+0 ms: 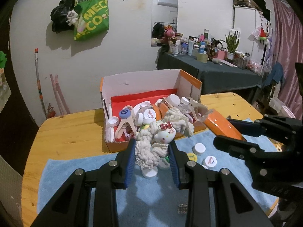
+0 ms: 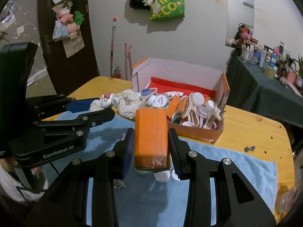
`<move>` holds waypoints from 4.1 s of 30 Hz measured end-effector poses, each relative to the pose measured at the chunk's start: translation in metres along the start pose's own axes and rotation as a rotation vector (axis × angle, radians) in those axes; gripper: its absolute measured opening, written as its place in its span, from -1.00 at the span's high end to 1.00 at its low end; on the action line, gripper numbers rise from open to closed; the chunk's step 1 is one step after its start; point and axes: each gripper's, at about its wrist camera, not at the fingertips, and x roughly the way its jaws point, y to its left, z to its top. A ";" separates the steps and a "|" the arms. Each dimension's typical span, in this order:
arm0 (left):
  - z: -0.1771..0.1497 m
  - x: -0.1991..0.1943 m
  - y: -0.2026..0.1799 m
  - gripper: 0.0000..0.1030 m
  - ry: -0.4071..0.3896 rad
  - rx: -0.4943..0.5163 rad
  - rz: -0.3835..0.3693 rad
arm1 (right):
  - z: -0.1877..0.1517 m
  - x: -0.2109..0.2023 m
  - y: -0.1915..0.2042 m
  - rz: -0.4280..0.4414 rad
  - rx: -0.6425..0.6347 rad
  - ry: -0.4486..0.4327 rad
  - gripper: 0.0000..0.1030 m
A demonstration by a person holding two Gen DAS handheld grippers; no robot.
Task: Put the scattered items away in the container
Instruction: 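Carry both held items over the cardboard box and lower them inside, then open the left gripper releasing the scrunchie while the right gripper releases the orange cylinder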
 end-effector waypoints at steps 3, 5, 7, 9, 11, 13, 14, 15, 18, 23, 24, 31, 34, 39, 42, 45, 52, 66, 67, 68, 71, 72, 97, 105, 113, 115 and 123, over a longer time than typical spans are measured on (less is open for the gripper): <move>0.004 0.004 0.002 0.32 0.000 -0.009 0.004 | 0.006 0.005 -0.004 -0.008 0.002 0.003 0.34; 0.008 0.008 0.003 0.32 0.002 -0.014 0.007 | 0.009 0.008 -0.007 -0.011 0.004 0.005 0.34; 0.012 0.012 0.005 0.32 0.003 -0.018 0.012 | 0.012 0.012 -0.011 -0.013 0.007 0.009 0.34; 0.015 0.014 0.007 0.32 0.002 -0.019 0.015 | 0.016 0.015 -0.014 -0.016 0.008 0.010 0.34; 0.020 0.021 0.009 0.32 0.004 -0.021 0.023 | 0.019 0.020 -0.017 -0.023 0.012 0.014 0.34; 0.025 0.026 0.010 0.32 0.006 -0.027 0.025 | 0.023 0.025 -0.021 -0.024 0.016 0.019 0.34; 0.028 0.030 0.011 0.32 0.006 -0.030 0.028 | 0.025 0.028 -0.023 -0.028 0.015 0.022 0.34; 0.030 0.031 0.013 0.32 0.006 -0.031 0.031 | 0.027 0.031 -0.024 -0.033 0.013 0.025 0.34; 0.038 0.043 0.016 0.32 0.010 -0.035 0.047 | 0.033 0.042 -0.032 -0.040 0.020 0.034 0.34; 0.047 0.062 0.020 0.32 0.026 -0.041 0.062 | 0.041 0.061 -0.041 -0.055 0.031 0.053 0.34; 0.049 0.066 0.021 0.32 0.030 -0.044 0.063 | 0.043 0.067 -0.043 -0.062 0.031 0.057 0.34; 0.062 0.097 0.026 0.32 0.056 -0.061 0.074 | 0.058 0.099 -0.050 -0.092 0.013 0.089 0.34; 0.066 0.111 0.027 0.32 0.073 -0.065 0.070 | 0.064 0.111 -0.053 -0.096 0.010 0.101 0.34; 0.068 0.132 0.027 0.32 0.100 -0.062 0.082 | 0.067 0.133 -0.059 -0.107 0.012 0.136 0.34; 0.066 0.140 0.028 0.32 0.115 -0.065 0.085 | 0.065 0.142 -0.063 -0.110 0.024 0.158 0.34; 0.065 0.147 0.027 0.32 0.127 -0.067 0.087 | 0.062 0.148 -0.064 -0.111 0.029 0.175 0.34; 0.061 0.155 0.027 0.32 0.142 -0.070 0.091 | 0.058 0.156 -0.065 -0.118 0.031 0.201 0.34; 0.058 0.163 0.029 0.31 0.149 -0.069 0.102 | 0.052 0.170 -0.062 -0.127 0.026 0.236 0.34; 0.058 0.163 0.029 0.31 0.149 -0.072 0.098 | 0.052 0.170 -0.063 -0.127 0.028 0.238 0.34; 0.058 0.163 0.028 0.31 0.149 -0.073 0.096 | 0.051 0.171 -0.063 -0.128 0.030 0.238 0.34; 0.058 0.164 0.028 0.31 0.147 -0.073 0.093 | 0.051 0.172 -0.064 -0.131 0.031 0.242 0.34; 0.057 0.164 0.028 0.31 0.146 -0.072 0.092 | 0.050 0.172 -0.064 -0.131 0.031 0.242 0.34; 0.055 0.165 0.025 0.29 0.141 -0.064 0.089 | 0.046 0.176 -0.067 -0.128 0.038 0.255 0.34; 0.055 0.165 0.026 0.27 0.142 -0.064 0.089 | 0.047 0.177 -0.066 -0.130 0.040 0.255 0.33; 0.056 0.165 0.028 0.23 0.139 -0.063 0.091 | 0.046 0.177 -0.066 -0.131 0.036 0.255 0.33; 0.055 0.165 0.028 0.18 0.140 -0.065 0.093 | 0.046 0.177 -0.065 -0.131 0.038 0.256 0.33; 0.055 0.165 0.033 0.09 0.138 -0.074 0.093 | 0.044 0.178 -0.067 -0.128 0.044 0.259 0.30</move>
